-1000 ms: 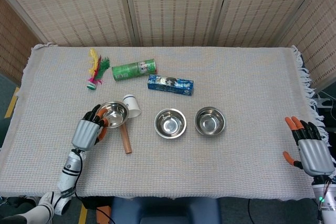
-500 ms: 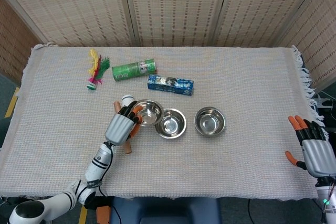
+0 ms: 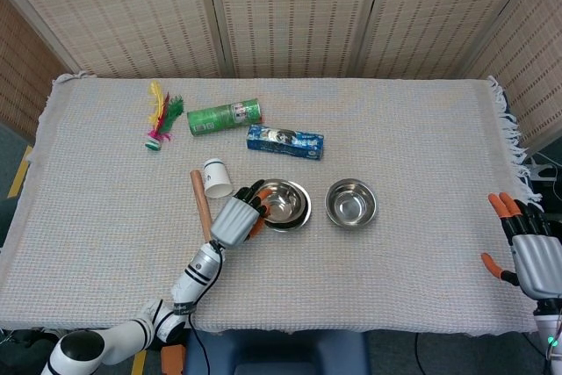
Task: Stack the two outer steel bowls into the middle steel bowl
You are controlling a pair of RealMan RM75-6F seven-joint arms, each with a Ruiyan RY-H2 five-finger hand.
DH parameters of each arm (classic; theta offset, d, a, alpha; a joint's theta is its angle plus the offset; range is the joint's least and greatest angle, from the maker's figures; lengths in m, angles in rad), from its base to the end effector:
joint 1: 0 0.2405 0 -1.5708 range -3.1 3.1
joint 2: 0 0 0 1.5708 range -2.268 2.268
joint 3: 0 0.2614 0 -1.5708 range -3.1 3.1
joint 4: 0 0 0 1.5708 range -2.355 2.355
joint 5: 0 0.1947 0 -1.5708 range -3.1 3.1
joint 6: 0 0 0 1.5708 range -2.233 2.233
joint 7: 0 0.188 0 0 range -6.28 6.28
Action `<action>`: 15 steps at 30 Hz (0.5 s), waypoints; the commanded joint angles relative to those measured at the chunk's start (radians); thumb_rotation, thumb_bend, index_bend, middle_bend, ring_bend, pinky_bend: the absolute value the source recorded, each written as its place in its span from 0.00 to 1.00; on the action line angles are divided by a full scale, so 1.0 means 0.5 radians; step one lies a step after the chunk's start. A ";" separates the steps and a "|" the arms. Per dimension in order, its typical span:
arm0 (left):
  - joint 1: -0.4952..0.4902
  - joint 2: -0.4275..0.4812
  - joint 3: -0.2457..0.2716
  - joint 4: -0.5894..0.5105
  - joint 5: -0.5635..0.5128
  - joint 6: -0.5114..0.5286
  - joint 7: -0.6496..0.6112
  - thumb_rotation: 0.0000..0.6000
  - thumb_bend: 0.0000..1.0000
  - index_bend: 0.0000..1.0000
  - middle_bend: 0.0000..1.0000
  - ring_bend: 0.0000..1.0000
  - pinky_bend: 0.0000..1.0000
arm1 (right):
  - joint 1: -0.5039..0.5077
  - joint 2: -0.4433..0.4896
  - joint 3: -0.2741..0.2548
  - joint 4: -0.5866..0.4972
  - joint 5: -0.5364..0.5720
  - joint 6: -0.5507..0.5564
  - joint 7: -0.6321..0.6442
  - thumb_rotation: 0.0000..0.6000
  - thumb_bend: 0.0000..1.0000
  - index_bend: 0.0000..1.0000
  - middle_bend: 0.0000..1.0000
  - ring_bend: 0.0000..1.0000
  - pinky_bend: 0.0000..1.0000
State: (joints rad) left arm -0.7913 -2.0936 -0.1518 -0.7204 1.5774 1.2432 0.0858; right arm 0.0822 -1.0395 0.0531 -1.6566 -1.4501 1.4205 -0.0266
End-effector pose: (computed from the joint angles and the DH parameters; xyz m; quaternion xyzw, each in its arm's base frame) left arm -0.0829 0.3706 -0.1070 -0.7403 -0.2055 -0.4966 0.4039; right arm -0.3192 -0.2231 0.1902 0.6005 -0.3984 0.3457 0.6010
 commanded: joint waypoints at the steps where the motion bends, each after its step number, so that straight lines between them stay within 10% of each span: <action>1: 0.013 0.014 0.012 -0.052 -0.035 -0.053 0.052 1.00 0.59 0.32 0.18 0.05 0.33 | 0.000 0.000 -0.002 -0.002 -0.004 -0.001 0.002 1.00 0.18 0.00 0.00 0.00 0.00; 7: 0.050 0.127 0.016 -0.309 -0.113 -0.150 0.158 1.00 0.46 0.03 0.11 0.01 0.32 | 0.006 -0.006 -0.003 -0.005 0.011 -0.025 -0.014 1.00 0.18 0.00 0.00 0.00 0.00; 15: 0.197 0.510 0.074 -0.917 -0.247 -0.234 0.384 1.00 0.41 0.00 0.07 0.00 0.30 | 0.079 -0.069 0.001 0.045 0.014 -0.137 -0.070 1.00 0.18 0.00 0.00 0.00 0.00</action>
State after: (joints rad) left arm -0.7337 -1.9295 -0.1334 -1.0640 1.4884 1.1462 0.2256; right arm 0.1077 -1.0638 0.0512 -1.6449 -1.4429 1.3687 -0.0565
